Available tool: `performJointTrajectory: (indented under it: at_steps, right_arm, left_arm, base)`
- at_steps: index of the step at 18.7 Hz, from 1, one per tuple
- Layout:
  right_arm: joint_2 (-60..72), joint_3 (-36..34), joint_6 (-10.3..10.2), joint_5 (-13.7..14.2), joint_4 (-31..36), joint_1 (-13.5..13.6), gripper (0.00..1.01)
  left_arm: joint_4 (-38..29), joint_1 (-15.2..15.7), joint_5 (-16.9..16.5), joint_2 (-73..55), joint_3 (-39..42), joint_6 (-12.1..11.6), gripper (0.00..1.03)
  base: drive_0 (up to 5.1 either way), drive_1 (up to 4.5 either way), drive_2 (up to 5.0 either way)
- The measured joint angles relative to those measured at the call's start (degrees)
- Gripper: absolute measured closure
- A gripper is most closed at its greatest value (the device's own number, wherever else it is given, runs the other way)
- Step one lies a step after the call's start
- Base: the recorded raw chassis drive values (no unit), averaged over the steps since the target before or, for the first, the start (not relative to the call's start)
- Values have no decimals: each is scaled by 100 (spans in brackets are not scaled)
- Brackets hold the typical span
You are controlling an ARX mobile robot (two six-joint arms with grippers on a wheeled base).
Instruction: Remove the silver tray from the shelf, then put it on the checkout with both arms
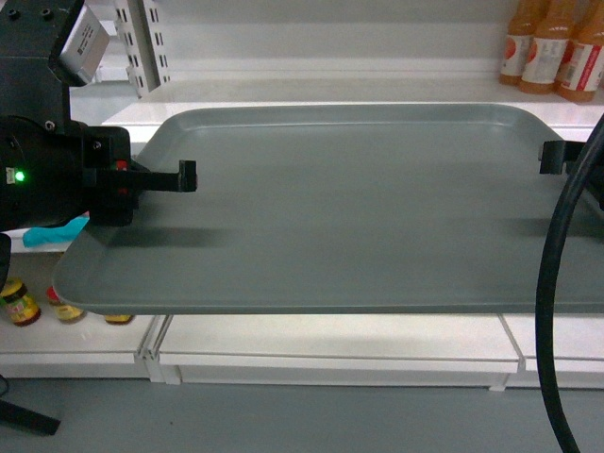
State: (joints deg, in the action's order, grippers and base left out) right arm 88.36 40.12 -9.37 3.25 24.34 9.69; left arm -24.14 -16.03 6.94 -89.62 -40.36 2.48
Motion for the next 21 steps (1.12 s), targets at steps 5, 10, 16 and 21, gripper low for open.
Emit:
performJointTrajectory:
  at_steps: [5, 10, 16, 21]
  right_arm:
    - [-7, -2, 0, -2, -57, 0, 98]
    - [-11, 0, 2, 4, 9, 4, 98]
    - [-7, -2, 2, -2, -52, 2, 98]
    - [-9, 0, 2, 2, -39, 2, 98]
  left_arm:
    - [42, -2, -7, -9, 0, 0, 99]
    - [-2, 2, 11, -11, 7, -22, 99]
    - [33, -9, 2, -11, 9, -31, 99]
    - [13, -9, 9, -11, 9, -33, 99]
  base:
    - [5, -413, 423]
    - [7, -411, 425]
    - [7, -410, 425]
    - [6, -410, 423]
